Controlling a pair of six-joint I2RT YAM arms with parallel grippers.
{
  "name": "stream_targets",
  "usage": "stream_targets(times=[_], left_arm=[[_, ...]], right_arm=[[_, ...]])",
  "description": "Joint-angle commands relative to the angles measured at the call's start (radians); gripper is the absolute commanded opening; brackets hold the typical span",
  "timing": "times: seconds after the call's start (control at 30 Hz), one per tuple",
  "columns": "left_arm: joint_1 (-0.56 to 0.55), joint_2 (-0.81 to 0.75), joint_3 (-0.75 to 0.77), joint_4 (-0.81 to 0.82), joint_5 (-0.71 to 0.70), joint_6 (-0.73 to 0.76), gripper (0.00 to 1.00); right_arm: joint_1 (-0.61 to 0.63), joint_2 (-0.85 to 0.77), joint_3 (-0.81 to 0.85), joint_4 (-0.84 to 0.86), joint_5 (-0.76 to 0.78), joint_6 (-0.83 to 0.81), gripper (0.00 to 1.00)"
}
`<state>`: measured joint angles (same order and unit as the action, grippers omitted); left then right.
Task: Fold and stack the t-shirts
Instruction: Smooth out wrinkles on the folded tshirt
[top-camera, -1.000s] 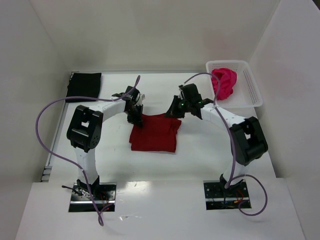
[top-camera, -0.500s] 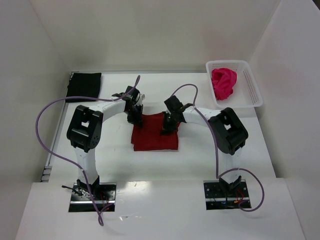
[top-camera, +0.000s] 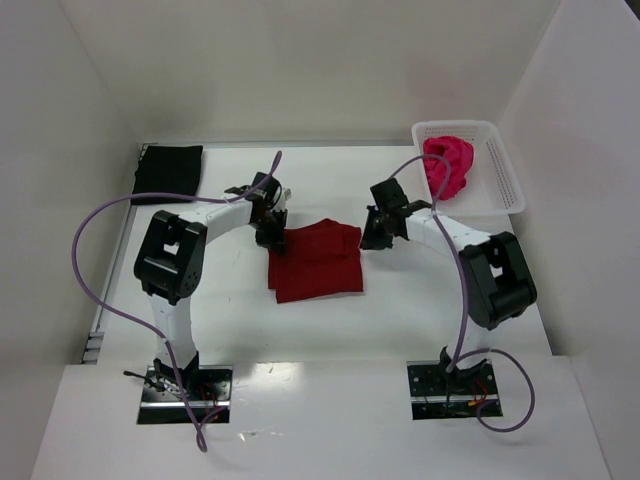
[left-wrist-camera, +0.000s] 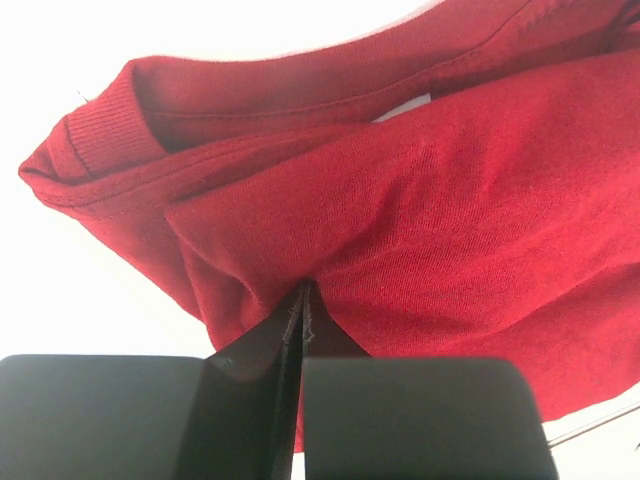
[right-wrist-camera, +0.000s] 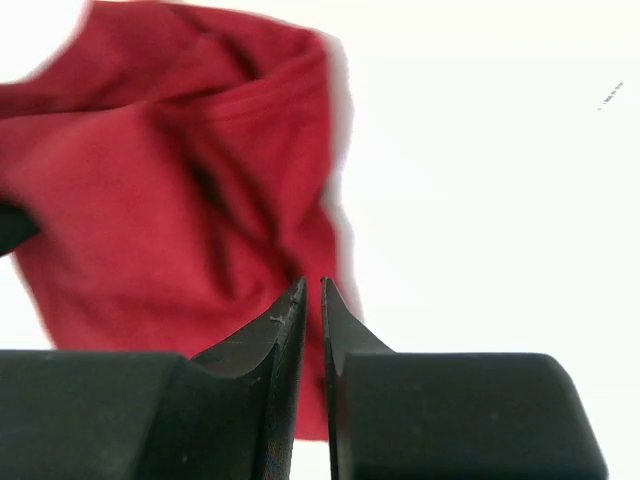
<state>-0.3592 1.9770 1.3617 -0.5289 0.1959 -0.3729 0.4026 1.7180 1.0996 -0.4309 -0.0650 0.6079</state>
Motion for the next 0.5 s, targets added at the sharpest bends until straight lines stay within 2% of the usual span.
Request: stream_targets(times=[0.0, 0.07, 0.17, 0.2, 0.23, 0.27, 0.3, 0.33, 0.47], left_arm=[[0.006, 0.016, 0.025, -0.026, -0.067, 0.017, 0.02], [0.006, 0.016, 0.04, -0.035, -0.067, 0.017, 0.02], [0.006, -0.009, 0.071, -0.048, -0.041, 0.017, 0.07], [0.006, -0.026, 0.083, -0.048, -0.03, 0.017, 0.22], [0.006, -0.044, 0.083, -0.048, -0.03, 0.017, 0.3], [0.006, -0.085, 0.094, -0.048, -0.021, 0.017, 0.39], [0.006, -0.105, 0.094, -0.06, -0.021, 0.017, 0.49], [0.006, -0.139, 0.108, -0.06, -0.03, 0.017, 0.66], [0.006, -0.199, 0.129, -0.117, -0.055, 0.026, 0.83]], right_arm=[[0.012, -0.087, -0.003, 0.012, -0.031, 0.003, 0.16], [0.012, -0.098, -0.012, 0.001, -0.051, 0.003, 0.16], [0.022, -0.13, -0.012, 0.001, -0.061, -0.017, 0.25], [0.022, -0.142, -0.021, 0.001, -0.1, -0.017, 0.29], [0.022, -0.178, -0.021, 0.012, -0.116, -0.017, 0.42], [0.022, -0.196, -0.03, 0.021, -0.128, -0.017, 0.52], [0.022, -0.218, -0.03, 0.03, -0.128, -0.026, 0.56], [0.022, -0.239, -0.03, 0.031, -0.115, -0.027, 0.65], [0.022, -0.349, 0.002, -0.022, 0.01, -0.036, 0.85]])
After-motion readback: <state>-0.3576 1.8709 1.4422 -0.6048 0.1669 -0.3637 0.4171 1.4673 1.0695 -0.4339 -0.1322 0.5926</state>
